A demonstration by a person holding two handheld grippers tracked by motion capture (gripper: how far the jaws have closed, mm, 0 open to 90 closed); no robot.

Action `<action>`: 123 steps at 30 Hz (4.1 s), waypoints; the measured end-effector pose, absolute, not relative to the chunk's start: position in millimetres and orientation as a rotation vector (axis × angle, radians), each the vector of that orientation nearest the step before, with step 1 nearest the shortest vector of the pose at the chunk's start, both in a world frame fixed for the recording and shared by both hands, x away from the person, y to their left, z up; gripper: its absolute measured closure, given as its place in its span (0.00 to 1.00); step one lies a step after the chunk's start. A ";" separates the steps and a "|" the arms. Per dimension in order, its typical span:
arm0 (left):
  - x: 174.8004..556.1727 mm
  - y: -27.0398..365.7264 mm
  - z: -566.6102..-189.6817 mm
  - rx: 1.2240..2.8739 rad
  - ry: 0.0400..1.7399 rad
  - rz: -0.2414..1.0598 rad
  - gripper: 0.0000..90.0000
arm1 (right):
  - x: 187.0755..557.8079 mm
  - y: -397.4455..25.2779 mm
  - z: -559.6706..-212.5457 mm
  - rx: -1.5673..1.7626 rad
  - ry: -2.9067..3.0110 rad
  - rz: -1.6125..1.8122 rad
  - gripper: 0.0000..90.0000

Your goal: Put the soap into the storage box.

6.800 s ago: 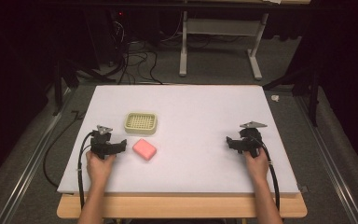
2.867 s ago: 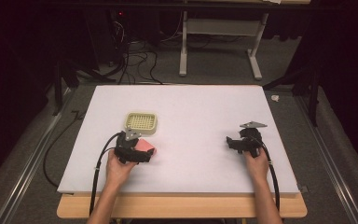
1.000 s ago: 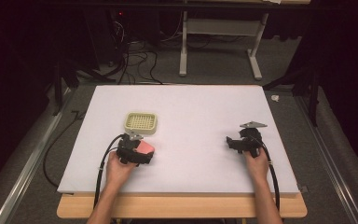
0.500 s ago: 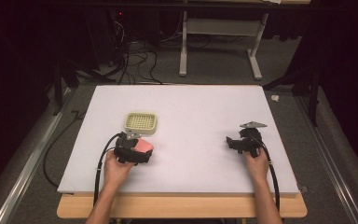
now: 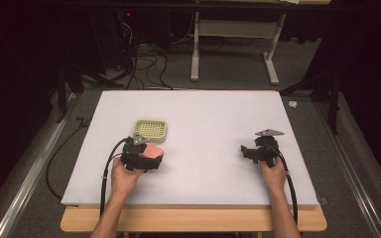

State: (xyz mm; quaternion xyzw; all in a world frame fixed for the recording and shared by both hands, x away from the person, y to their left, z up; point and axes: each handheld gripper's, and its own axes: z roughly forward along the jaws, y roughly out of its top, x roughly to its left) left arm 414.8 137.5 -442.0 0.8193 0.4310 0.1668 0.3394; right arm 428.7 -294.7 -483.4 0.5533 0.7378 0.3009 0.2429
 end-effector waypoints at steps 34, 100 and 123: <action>447.4 137.7 -423.4 2.050 1.249 0.467 0.15 | 428.8 -294.8 -483.4 1.512 2.017 0.823 0.20; 513.4 126.7 -445.2 1.987 1.448 0.572 0.15 | 428.7 -294.8 -483.3 1.513 2.017 0.822 0.20; 486.4 133.3 -415.8 1.987 1.325 0.607 0.16 | 428.7 -294.8 -483.4 1.514 2.017 0.824 0.20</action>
